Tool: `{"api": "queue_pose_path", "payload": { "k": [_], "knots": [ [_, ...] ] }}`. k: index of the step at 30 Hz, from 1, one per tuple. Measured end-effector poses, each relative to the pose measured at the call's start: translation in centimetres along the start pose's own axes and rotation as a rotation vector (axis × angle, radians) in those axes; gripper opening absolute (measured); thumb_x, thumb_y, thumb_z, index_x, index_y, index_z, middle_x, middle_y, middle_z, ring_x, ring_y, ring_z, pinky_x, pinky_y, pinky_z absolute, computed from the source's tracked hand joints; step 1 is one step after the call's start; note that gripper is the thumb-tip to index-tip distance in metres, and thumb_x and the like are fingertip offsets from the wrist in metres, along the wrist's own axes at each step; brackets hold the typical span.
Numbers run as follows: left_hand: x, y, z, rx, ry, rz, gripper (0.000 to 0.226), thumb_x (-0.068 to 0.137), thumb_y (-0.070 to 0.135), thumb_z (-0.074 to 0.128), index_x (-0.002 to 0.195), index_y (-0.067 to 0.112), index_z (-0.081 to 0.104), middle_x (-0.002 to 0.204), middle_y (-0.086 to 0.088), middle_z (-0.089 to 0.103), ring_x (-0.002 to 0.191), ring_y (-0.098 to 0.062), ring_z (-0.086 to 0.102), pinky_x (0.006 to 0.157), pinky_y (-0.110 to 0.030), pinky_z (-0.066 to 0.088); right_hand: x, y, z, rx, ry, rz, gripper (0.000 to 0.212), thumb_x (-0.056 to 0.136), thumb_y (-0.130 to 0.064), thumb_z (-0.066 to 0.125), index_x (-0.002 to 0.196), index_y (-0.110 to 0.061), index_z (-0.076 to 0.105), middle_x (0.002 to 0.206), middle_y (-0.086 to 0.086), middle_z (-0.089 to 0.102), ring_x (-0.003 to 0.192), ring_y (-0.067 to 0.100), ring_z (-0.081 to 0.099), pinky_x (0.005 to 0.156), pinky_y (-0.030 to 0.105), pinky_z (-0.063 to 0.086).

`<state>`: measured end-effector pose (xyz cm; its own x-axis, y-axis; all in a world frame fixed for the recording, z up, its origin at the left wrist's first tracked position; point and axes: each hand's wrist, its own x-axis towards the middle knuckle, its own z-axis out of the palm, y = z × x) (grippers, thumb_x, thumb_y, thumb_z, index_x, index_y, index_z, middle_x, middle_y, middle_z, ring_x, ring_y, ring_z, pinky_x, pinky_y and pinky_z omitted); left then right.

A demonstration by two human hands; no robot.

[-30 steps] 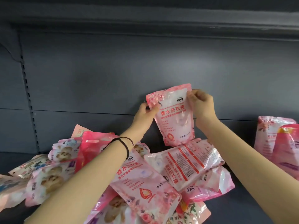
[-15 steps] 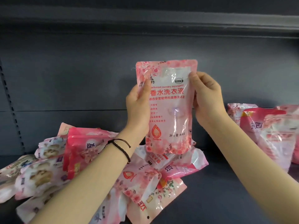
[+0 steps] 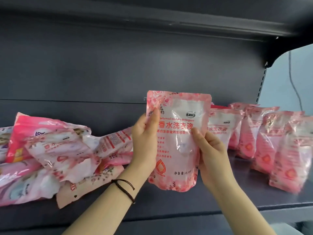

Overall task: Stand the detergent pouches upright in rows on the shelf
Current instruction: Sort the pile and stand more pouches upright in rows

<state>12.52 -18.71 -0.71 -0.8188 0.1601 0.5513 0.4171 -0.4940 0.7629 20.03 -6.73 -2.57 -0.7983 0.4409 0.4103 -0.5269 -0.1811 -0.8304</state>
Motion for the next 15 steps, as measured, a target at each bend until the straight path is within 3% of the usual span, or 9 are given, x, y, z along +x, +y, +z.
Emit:
{"api": "queue_pose_path", "payload": {
  "k": [5,9,13,15],
  "knots": [
    [-2.0,-2.6,5.4,-0.047,-0.025,0.0,0.023,0.091,0.046,0.057,0.093,0.027,0.071,0.09,0.0,0.074,0.085,-0.019,0.071,0.069,-0.031,0.057,0.0,-1.8,-6.4,-0.04,0.004,-0.022,0.021,0.085,-0.027,0.062,0.088,-0.012,0.075,0.096,0.011,0.074,0.083,0.022,0.072,0.067,0.029,0.058],
    [-2.4,-4.7,9.1,-0.013,-0.028,-0.003,0.03,0.091,0.048,0.056,0.085,0.022,0.068,0.081,-0.005,0.068,0.078,-0.021,0.064,0.072,-0.039,0.055,0.9,-2.8,-10.7,-0.084,0.001,-0.039,0.021,0.088,-0.027,0.059,0.091,-0.016,0.076,0.098,0.01,0.074,0.088,0.022,0.072,0.07,0.029,0.058],
    [-3.0,-6.9,11.1,0.028,-0.046,-0.036,0.028,0.091,0.047,0.053,0.086,0.025,0.069,0.082,0.001,0.071,0.079,-0.014,0.068,0.068,-0.025,0.055,1.4,-2.4,-13.6,-0.146,0.028,-0.043,0.022,0.086,-0.032,0.06,0.087,-0.016,0.075,0.094,0.01,0.074,0.087,0.023,0.07,0.073,0.032,0.058],
    [-3.3,-7.6,11.6,0.048,-0.056,-0.051,0.032,0.092,0.046,0.053,0.086,0.018,0.068,0.076,0.003,0.069,0.072,-0.009,0.066,0.063,-0.019,0.052,1.5,-1.8,-14.6,-0.162,0.04,-0.031,0.025,0.086,-0.033,0.06,0.088,-0.012,0.073,0.096,0.013,0.072,0.089,0.026,0.068,0.079,0.04,0.058]
  ]
}}
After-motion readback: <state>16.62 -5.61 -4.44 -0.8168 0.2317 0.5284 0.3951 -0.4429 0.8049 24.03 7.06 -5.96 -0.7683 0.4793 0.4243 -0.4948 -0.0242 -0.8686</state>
